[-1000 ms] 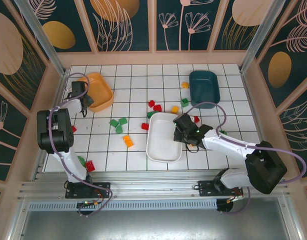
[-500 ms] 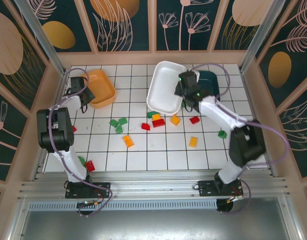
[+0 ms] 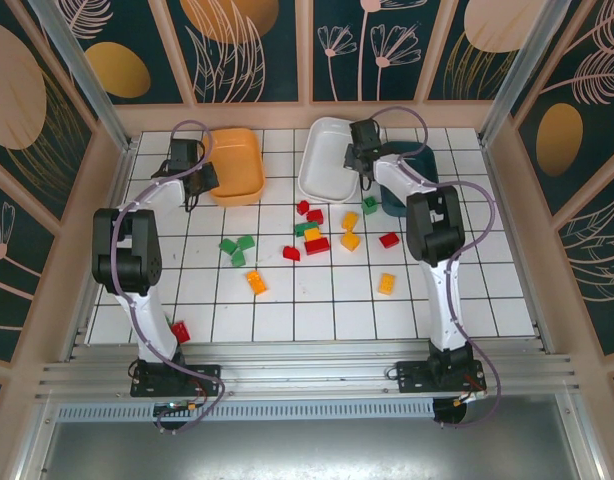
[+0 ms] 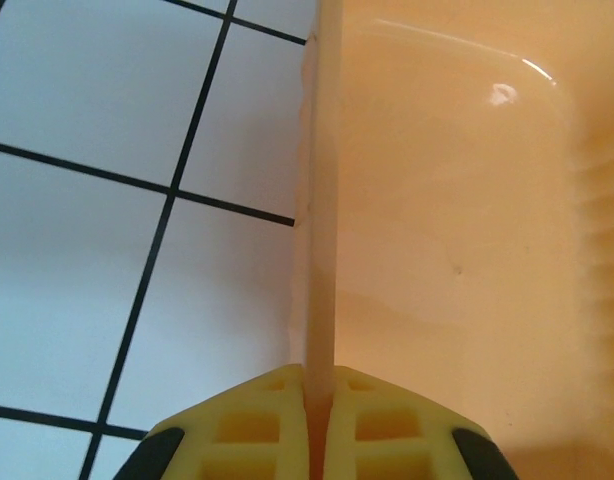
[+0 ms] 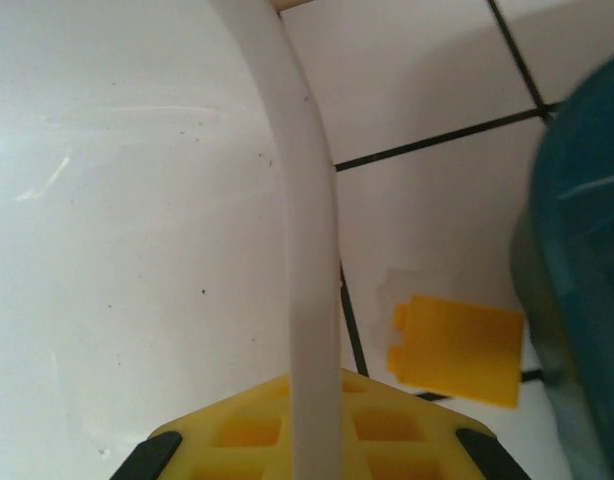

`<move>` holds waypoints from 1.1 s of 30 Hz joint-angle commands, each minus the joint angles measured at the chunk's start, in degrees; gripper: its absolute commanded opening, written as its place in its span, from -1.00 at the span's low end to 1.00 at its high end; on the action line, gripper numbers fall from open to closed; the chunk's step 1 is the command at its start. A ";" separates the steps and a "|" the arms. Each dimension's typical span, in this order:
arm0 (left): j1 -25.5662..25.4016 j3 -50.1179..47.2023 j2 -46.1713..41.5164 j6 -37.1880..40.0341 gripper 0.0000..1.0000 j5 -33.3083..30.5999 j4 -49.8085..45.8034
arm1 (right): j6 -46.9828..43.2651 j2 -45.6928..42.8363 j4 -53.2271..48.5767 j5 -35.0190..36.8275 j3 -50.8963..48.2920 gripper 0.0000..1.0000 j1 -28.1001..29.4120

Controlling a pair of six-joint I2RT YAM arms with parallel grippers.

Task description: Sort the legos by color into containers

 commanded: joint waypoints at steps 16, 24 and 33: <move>0.46 1.39 1.53 16.04 -1.00 -1.22 -2.24 | -1.38 10.00 -12.30 -9.56 13.21 -1.00 6.69; 0.46 0.13 1.67 17.30 -1.00 -2.57 -1.73 | 0.00 13.90 -18.10 -9.72 20.67 -1.00 8.42; 0.48 1.72 1.94 17.62 -0.78 -1.88 -4.23 | 4.17 14.44 -15.76 -13.68 20.89 -0.88 7.72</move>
